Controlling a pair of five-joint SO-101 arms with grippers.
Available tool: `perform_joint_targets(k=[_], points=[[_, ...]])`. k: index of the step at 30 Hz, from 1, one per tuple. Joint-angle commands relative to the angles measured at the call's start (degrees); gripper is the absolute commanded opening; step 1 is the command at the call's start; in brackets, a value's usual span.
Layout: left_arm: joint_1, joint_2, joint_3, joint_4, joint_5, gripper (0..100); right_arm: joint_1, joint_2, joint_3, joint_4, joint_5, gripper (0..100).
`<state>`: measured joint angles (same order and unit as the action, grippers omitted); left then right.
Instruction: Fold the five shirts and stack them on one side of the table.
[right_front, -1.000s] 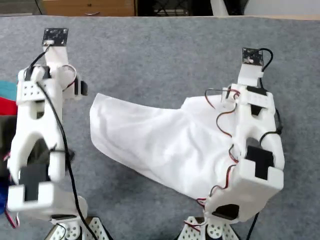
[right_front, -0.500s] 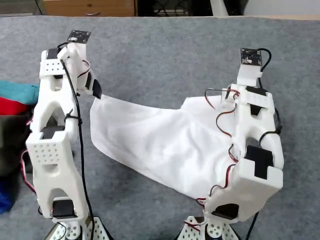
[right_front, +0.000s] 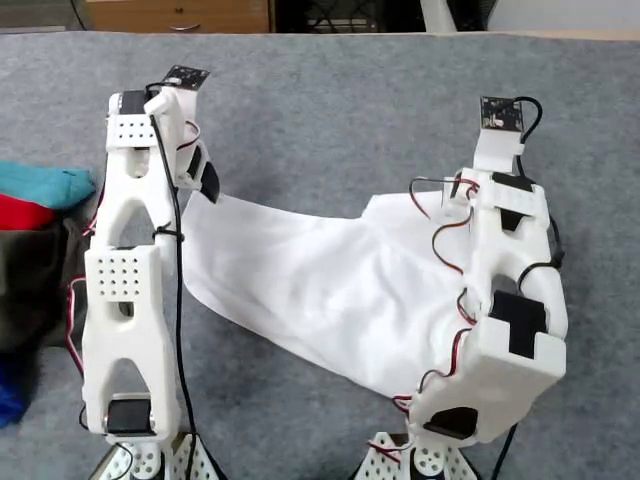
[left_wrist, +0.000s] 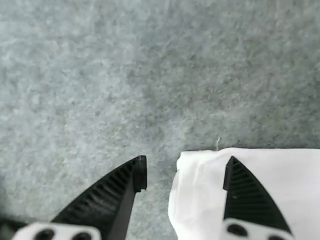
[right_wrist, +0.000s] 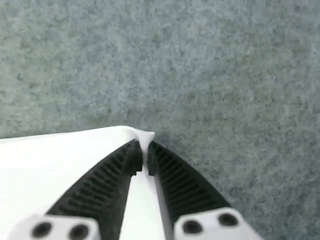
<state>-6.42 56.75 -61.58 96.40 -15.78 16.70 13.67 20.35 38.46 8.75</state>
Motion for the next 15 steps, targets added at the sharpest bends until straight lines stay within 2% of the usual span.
perform_joint_targets(k=[1,9,15], points=[[1.01,0.35,-5.67,0.88,-0.35,26,0.79,-0.40,-2.77,-1.14,0.44,1.5],[0.92,5.89,-9.63,0.88,-0.35,26,0.79,-0.40,-2.77,-1.14,0.44,1.5],[0.57,7.56,-11.21,1.05,-0.18,16,0.79,-0.40,-2.77,-1.14,0.44,1.5]])
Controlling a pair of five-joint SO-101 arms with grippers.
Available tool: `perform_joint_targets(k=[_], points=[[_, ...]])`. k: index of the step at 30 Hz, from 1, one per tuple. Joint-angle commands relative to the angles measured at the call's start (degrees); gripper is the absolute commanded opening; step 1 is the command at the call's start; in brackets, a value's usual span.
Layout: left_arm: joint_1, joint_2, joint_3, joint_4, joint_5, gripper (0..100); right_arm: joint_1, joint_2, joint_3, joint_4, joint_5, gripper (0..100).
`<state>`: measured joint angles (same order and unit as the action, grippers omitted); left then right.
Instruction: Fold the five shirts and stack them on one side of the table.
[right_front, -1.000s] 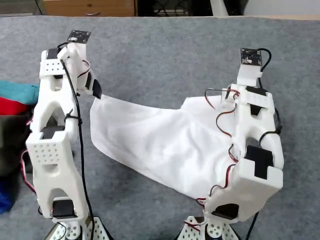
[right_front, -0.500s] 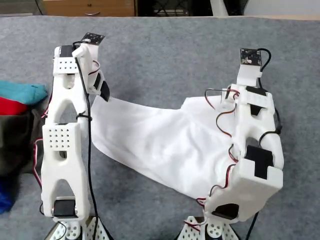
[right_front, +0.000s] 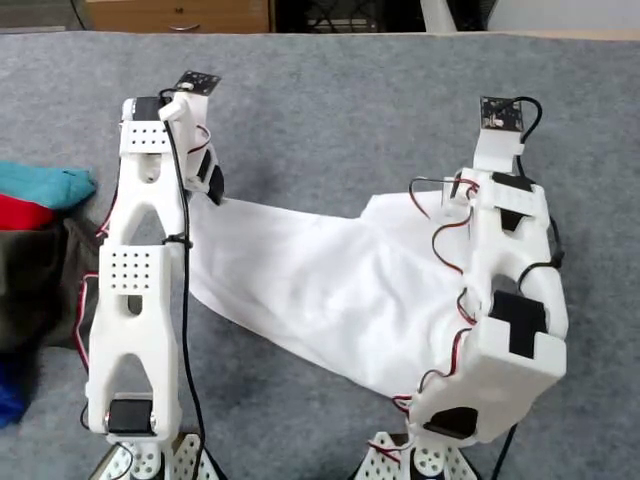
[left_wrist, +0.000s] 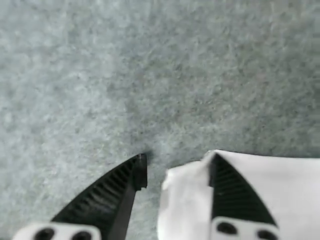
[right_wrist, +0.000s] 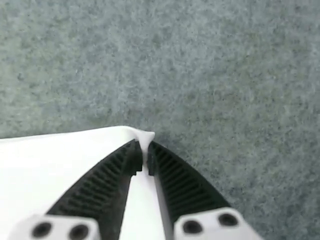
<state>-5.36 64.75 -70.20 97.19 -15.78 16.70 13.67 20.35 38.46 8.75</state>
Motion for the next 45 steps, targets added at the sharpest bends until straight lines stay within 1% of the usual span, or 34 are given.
perform_joint_targets(k=[1,5,9,18,26,29,32,33,37,38,41,45], points=[[-0.31,-0.44,-2.51,0.26,-0.18,15,0.79,-0.40,-2.77,-1.14,0.44,1.5],[-0.04,-0.44,-2.51,0.26,-0.26,12,0.79,-0.40,-2.77,-1.14,0.53,1.5],[-0.31,-0.97,-2.59,0.26,-0.09,6,0.79,-0.40,-2.59,-2.20,1.23,1.5],[-0.66,-1.05,-2.68,3.52,0.00,6,0.79,0.92,-3.12,-2.11,2.37,1.5],[-2.59,-1.05,-2.51,3.52,0.00,3,0.79,5.76,-9.80,2.99,2.37,1.5],[-2.77,-1.05,-2.68,3.52,2.55,3,0.79,6.99,-11.38,4.31,2.37,1.5],[-3.38,-1.05,-2.42,3.52,4.57,4,0.79,7.34,-11.74,4.31,2.37,1.5],[-3.56,-1.05,-2.24,3.52,4.57,6,0.79,7.34,-11.74,4.40,2.37,1.5],[-4.79,-1.14,-2.68,3.60,6.51,24,0.79,7.25,-11.91,4.31,2.46,1.8],[-5.05,-1.32,-2.68,3.60,6.95,26,0.44,7.08,-11.91,4.31,2.46,1.8],[-5.23,-2.81,-2.07,3.60,6.95,27,-1.58,6.37,-12.44,5.10,2.46,3.1],[-5.23,-5.10,-2.07,3.60,6.95,27,-5.89,3.82,-17.36,11.08,2.46,14.4]])
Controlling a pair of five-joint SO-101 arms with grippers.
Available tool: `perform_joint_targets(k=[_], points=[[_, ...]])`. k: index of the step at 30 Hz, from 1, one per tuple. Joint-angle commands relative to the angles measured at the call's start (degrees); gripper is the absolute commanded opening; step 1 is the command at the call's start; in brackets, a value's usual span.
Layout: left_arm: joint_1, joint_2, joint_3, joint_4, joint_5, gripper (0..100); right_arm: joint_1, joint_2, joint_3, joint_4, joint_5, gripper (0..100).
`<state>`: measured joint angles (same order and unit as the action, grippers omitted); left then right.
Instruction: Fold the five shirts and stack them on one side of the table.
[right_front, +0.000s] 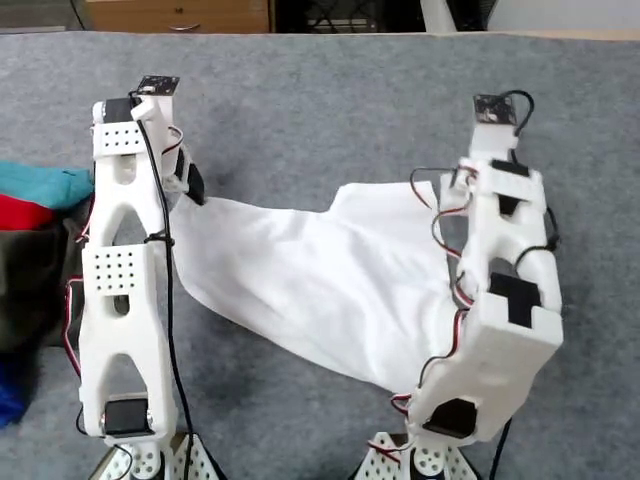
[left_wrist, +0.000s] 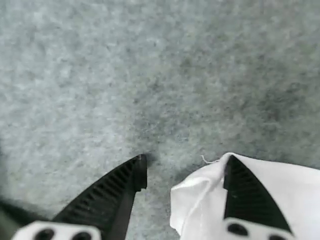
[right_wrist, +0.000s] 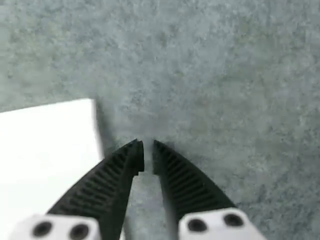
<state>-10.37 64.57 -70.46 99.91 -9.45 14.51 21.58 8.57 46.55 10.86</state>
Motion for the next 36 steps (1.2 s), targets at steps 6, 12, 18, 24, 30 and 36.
perform_joint_targets(k=[6,12,18,24,30,36], points=[[-0.13,-9.93,1.10,0.88,0.62,27,-5.80,-2.33,-8.92,6.68,0.26,19.4],[0.40,-11.34,6.73,0.62,0.53,27,-5.80,5.23,-15.60,9.67,0.26,19.1],[0.40,-11.25,9.01,0.35,0.53,27,-6.24,17.27,-29.76,18.99,0.35,19.1],[0.22,-7.38,8.48,-1.76,0.88,27,-6.07,29.93,-48.75,31.38,0.35,18.8],[0.31,-5.98,8.13,-2.11,0.88,27,-5.98,40.31,-66.95,41.76,0.35,1.5],[-0.22,-5.71,4.97,-1.67,0.62,28,-5.98,48.75,-82.51,49.14,0.35,1.4]])
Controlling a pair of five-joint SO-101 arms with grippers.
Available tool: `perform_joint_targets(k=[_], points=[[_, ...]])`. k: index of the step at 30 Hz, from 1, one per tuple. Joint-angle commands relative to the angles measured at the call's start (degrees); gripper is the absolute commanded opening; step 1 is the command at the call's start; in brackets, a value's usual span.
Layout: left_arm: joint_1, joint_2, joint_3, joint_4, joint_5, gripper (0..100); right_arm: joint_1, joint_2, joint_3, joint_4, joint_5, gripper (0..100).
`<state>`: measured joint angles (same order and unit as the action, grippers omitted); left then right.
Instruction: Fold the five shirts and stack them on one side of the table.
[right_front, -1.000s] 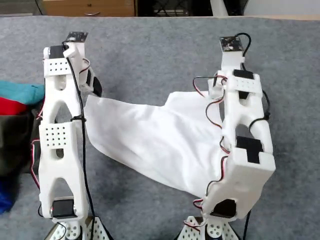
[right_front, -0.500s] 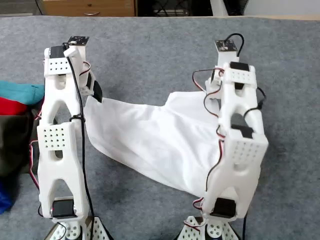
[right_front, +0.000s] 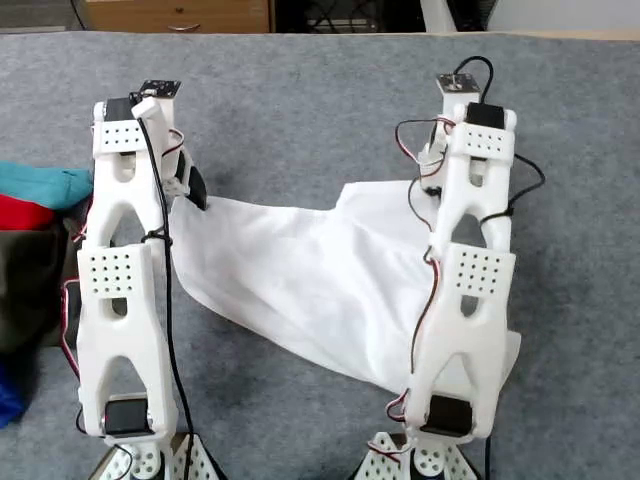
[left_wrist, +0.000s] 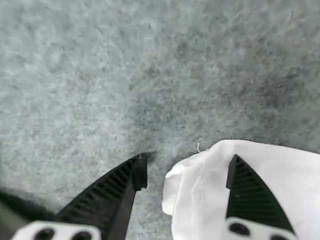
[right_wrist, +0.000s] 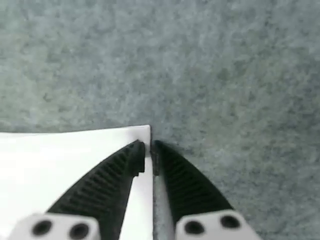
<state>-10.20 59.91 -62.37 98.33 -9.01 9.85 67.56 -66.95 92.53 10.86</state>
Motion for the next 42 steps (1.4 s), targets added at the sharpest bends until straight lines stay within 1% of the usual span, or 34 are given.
perform_joint_targets(k=[1,6,9,12,21,28,29,33,34,42], points=[[-0.40,-1.23,-3.47,0.00,0.18,28,-1.32,4.09,-9.45,4.22,0.35,1.4],[-0.48,-1.41,-3.65,0.00,0.35,28,-0.44,10.15,-22.55,8.35,0.18,1.4],[-0.92,-1.41,-3.65,0.00,0.53,28,1.23,12.79,-28.70,8.62,-0.09,1.4],[-1.54,-1.41,-3.65,0.00,0.53,28,2.46,12.88,-28.79,8.62,0.09,1.4],[-1.01,-1.41,-3.74,0.26,0.09,27,2.55,12.53,-28.70,8.53,0.26,1.4],[-1.01,-0.88,-8.04,-1.14,0.09,27,2.20,12.53,-28.35,8.53,0.26,1.4],[-0.84,-0.88,-8.48,-1.76,0.09,26,2.20,12.53,-28.26,8.44,0.26,1.4],[0.57,-0.79,-8.40,-2.90,0.09,15,2.11,12.53,-28.26,8.44,0.26,1.4],[0.75,-0.79,-8.40,-2.90,0.00,14,2.11,12.62,-28.18,8.44,0.26,1.4],[0.40,2.02,-8.92,-1.58,0.26,20,2.11,12.62,-28.18,8.44,0.18,1.4]])
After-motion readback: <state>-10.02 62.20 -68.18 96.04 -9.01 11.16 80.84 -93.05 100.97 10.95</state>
